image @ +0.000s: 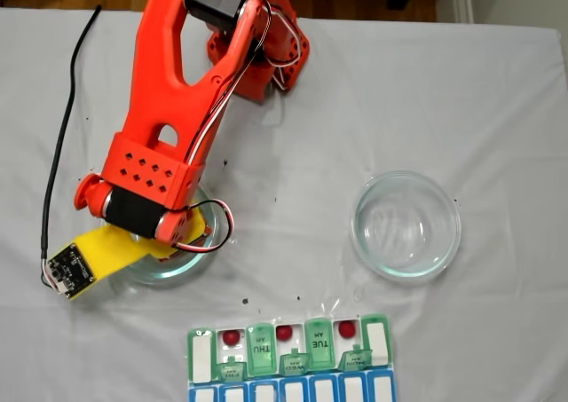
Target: Sort medicines into box.
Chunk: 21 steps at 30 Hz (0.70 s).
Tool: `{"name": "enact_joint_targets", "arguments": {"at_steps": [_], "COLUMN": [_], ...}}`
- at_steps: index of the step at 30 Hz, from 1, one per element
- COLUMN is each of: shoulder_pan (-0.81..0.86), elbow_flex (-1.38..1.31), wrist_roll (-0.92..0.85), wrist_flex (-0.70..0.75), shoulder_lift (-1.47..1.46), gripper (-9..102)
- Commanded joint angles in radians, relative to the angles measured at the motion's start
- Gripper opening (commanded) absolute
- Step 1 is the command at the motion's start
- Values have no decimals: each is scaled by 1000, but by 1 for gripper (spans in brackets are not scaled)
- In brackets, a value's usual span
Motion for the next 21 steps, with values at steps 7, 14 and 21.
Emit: {"name": "enact_joint_targets", "arguments": {"at_steps": [7,14,21], "shoulder_pan": [-38,-34,-18], "elbow_flex": [-43,38,121], "wrist_roll": [34,26,21], "wrist_flex": [80,-14,-126], "shoulder_lift": [26,81,146], "gripper": [16,6,0]}}
